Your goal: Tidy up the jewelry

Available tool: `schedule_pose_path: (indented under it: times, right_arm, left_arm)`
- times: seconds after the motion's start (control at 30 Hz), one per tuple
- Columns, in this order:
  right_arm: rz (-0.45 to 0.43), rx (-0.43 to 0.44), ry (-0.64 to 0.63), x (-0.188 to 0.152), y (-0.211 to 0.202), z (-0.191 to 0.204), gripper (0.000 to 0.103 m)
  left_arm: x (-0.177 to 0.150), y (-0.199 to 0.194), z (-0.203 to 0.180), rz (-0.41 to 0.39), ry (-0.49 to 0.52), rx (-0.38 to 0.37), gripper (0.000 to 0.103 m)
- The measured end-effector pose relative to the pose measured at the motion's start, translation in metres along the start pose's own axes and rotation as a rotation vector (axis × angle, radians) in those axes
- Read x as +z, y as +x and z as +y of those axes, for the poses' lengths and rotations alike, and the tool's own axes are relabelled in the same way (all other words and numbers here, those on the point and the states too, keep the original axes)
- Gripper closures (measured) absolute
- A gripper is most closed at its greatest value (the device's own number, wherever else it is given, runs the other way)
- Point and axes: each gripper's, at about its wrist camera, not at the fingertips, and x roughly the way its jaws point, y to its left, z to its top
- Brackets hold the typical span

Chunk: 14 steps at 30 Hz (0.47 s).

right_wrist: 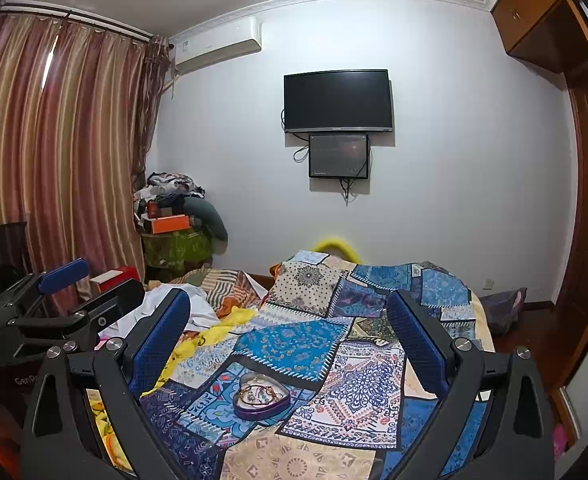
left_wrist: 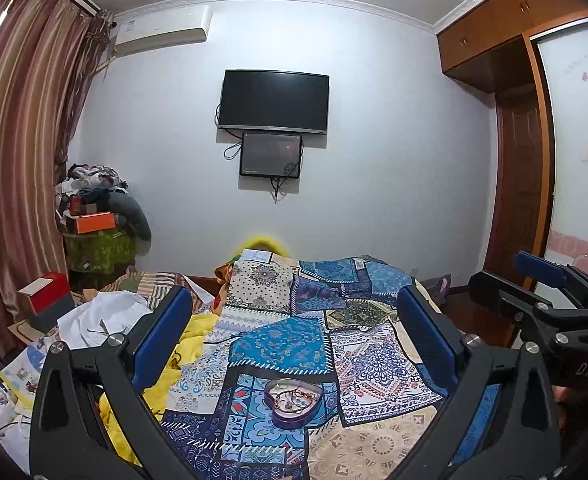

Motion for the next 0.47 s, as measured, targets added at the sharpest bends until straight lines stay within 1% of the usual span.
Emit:
schedule_pose_path:
  times: [0.2,0.47]
  right_arm:
    - [0.01,0.001,0.007,0.0001,0.0029,-0.0024,0.005]
    - [0.024,-0.004,0.013,-0.0032,0.0065,-0.0051,0.005]
  left_arm:
    - [0.0012,-0.0004,-0.0018,-0.005,0.005,0.005,0.001]
    - [0.0004,0.0057,0.002,0.01,-0.007,0.012,0.001]
